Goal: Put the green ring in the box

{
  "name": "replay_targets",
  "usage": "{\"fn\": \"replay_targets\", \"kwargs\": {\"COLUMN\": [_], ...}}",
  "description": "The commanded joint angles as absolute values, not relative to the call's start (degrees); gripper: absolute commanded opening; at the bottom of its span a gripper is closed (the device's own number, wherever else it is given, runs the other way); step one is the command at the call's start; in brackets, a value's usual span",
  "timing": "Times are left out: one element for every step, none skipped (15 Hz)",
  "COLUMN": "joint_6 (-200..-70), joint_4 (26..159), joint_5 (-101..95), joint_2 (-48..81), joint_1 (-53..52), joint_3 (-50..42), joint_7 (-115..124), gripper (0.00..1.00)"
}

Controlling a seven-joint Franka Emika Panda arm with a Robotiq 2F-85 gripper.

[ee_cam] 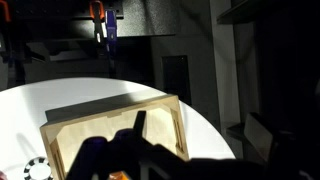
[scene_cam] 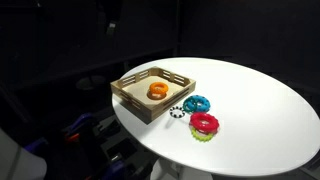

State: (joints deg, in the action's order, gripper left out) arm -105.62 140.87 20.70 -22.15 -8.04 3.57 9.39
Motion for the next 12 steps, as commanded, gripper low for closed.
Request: {"fn": "replay_targets", "kwargs": {"joint_6": [-105.33,-105.34,-105.34,-105.34,-105.93,-105.97,-106.27,-106.60,-106.92,-107.23,-107.65,-107.90], "joint_4": [140.69,140.68,140.68,140.68,140.11,139.41,138.60,137.84,136.84,135.93,134.78,133.60], "joint_5": [20.96,20.96,20.96,20.96,20.13,19.63,18.94,18.29,17.58,16.95,16.10,15.39], "joint_2": [-22.16,-22.17,-22.17,-22.17,-21.93,-21.57,-21.18,-20.83,-20.40,-20.06,-19.56,-19.03], "joint_1": [-7.06,-7.06,-7.06,-7.06,-6.69,-6.36,-5.84,-5.37,-4.87,-4.39,-3.85,-3.35], "joint_3": [4.44,4.43,4.44,4.44,4.60,4.56,4.52,4.45,4.35,4.32,4.31,4.25], "joint_7": [9.14,9.14,9.14,9.14,9.70,9.96,10.27,10.42,10.67,10.88,11.10,11.31], "gripper": [1.00,1.00,1.00,1.00,1.00,1.00,1.00,1.00,1.00,1.00,1.00,1.00]}}
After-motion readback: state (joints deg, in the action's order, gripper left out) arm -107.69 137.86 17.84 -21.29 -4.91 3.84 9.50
